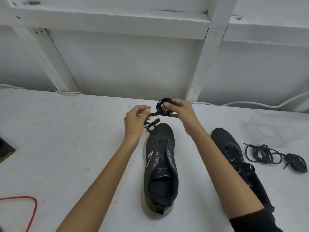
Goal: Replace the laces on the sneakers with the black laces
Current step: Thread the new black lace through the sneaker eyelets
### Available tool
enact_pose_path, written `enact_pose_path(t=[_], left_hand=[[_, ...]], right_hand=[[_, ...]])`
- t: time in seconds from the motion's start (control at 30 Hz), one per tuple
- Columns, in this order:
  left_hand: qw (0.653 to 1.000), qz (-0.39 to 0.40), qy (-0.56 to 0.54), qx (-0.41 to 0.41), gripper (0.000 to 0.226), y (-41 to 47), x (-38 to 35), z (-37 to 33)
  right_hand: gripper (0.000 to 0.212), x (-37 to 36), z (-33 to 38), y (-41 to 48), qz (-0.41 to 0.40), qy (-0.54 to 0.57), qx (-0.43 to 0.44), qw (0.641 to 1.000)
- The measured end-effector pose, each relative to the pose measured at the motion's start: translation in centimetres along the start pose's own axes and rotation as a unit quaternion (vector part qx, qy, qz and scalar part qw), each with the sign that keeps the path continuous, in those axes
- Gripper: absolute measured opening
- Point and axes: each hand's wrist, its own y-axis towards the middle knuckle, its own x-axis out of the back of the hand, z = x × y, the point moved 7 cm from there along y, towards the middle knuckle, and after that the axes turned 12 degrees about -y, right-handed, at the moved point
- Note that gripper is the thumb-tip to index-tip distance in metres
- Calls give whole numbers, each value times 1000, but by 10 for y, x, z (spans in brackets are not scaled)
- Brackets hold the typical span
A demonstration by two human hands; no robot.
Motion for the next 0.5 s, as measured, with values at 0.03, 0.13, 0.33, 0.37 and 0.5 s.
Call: enact_pose_path(t=[0.03,0.13,0.33,0.37,0.5], left_hand=[[1000,-14,-18,8,13,4,9,4],[996,-41,-71,29,12,10,33,13],[964,-189,-188,20,17,20,83,27],[956,-222,-192,11,18,21,92,29],[932,-311,-185,-8,20,21,121,40]], right_hand=[[10,12,-5,2,-35,28,-21,999],[12,43,-16,3,-93,55,-55,993],[20,87,-37,2,-233,121,-105,959],[20,93,-41,1,-259,135,-116,949],[22,115,-57,-5,-366,170,-137,905]])
